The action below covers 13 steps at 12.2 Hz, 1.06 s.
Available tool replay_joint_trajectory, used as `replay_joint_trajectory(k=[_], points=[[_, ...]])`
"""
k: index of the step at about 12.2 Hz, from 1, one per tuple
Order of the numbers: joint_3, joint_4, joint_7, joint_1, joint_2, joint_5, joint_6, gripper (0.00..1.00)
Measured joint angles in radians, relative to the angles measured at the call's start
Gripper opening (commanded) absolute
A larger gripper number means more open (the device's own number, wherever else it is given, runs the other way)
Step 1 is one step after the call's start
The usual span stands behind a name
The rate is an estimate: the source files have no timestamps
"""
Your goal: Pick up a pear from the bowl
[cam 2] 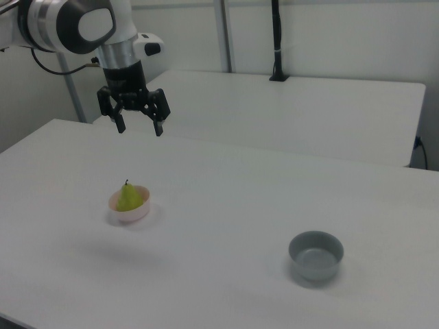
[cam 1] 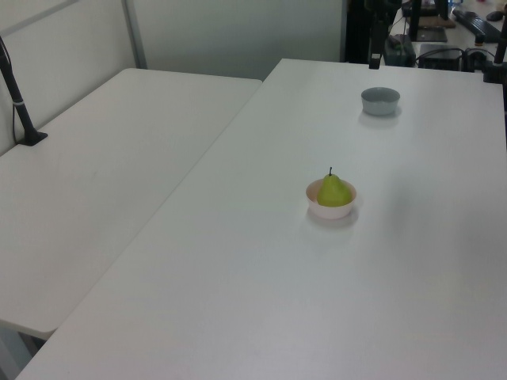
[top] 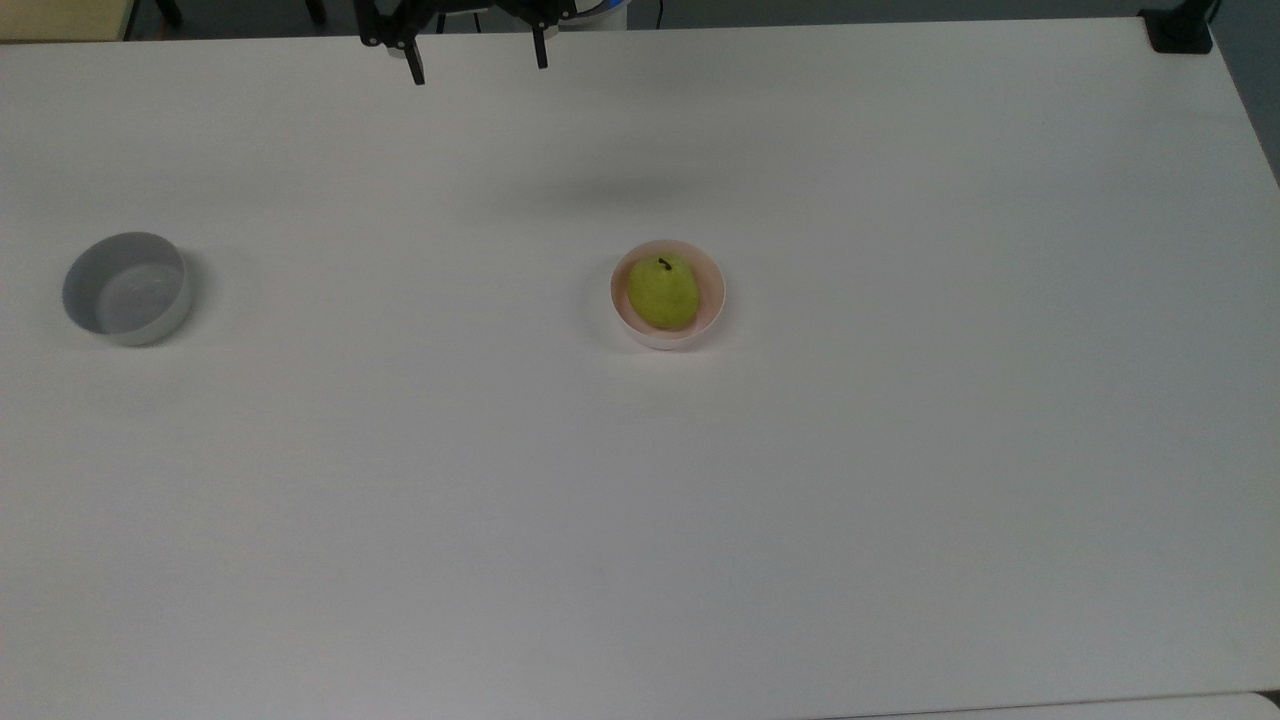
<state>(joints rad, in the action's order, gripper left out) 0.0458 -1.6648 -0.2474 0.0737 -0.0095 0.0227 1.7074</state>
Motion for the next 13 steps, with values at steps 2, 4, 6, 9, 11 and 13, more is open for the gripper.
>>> replay_joint_trajectory(k=[2,4,6,9,11,13], points=[[0.000,-0.001,-0.092,0.000,0.000,-0.001,-0.029,1.00],[0.010,-0.002,-0.121,-0.004,0.001,-0.021,-0.063,1.00],[0.037,-0.012,-0.124,-0.045,0.015,-0.080,-0.070,1.00],[0.046,-0.019,-0.123,-0.102,0.060,-0.093,-0.070,1.00],[0.046,-0.020,-0.084,-0.132,0.094,-0.094,-0.048,1.00],[0.046,-0.043,-0.031,-0.143,0.118,-0.094,0.026,1.00]])
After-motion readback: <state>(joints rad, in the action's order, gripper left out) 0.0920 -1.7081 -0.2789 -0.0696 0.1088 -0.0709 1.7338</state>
